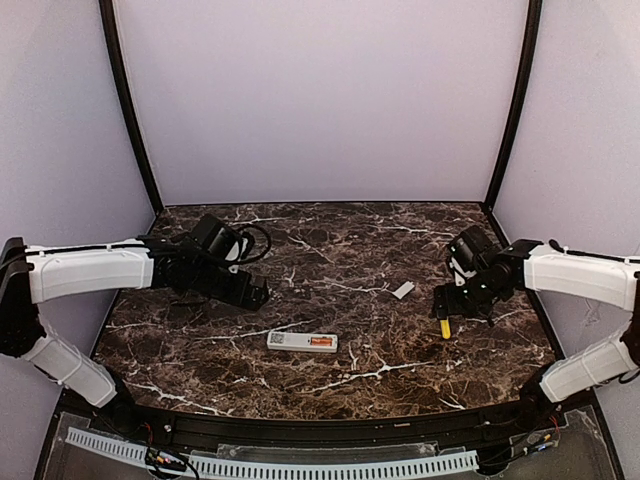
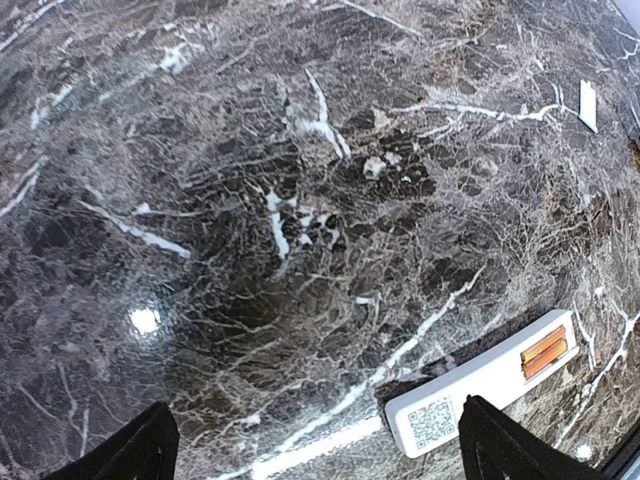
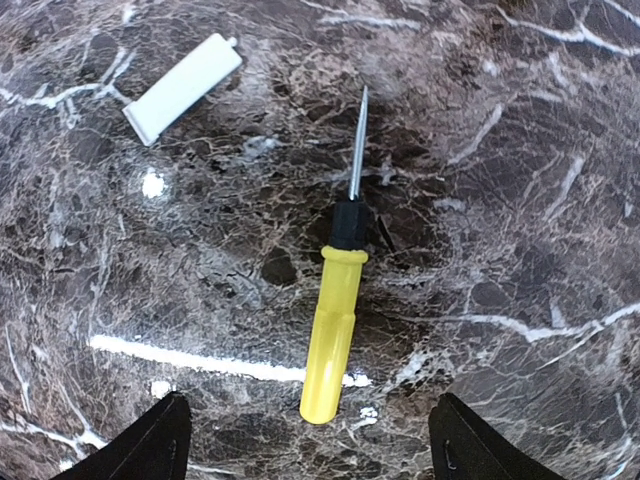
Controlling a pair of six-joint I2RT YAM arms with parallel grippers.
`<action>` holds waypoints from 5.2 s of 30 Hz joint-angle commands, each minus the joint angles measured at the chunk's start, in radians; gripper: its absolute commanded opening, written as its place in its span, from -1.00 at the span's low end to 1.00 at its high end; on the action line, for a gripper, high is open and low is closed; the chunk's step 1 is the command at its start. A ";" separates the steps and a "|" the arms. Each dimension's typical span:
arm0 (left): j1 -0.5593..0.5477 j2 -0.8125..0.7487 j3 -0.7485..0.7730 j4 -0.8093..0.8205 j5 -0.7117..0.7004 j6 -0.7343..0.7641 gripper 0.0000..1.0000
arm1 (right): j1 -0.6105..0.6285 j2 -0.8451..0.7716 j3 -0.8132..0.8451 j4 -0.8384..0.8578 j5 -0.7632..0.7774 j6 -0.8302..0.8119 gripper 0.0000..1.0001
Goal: Unload the batteries from the remote control
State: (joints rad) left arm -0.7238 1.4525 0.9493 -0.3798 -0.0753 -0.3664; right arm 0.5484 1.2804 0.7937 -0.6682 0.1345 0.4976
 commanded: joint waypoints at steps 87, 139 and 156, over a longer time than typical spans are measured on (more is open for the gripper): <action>0.063 0.076 0.183 0.575 1.102 -0.086 -0.02 | 0.234 0.118 0.229 0.463 -1.028 -0.335 -1.00; 0.008 0.099 0.259 0.291 1.139 0.091 -0.99 | 0.260 0.146 0.275 0.342 -1.013 -0.392 -0.58; 0.010 0.049 0.202 0.579 0.991 -0.147 -0.99 | 0.255 -0.014 0.038 0.904 -0.728 -0.005 0.68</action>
State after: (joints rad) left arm -0.7116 1.5600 1.1782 0.0799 0.9546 -0.4286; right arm 0.7994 1.3014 0.9024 -0.0235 -0.6865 0.3355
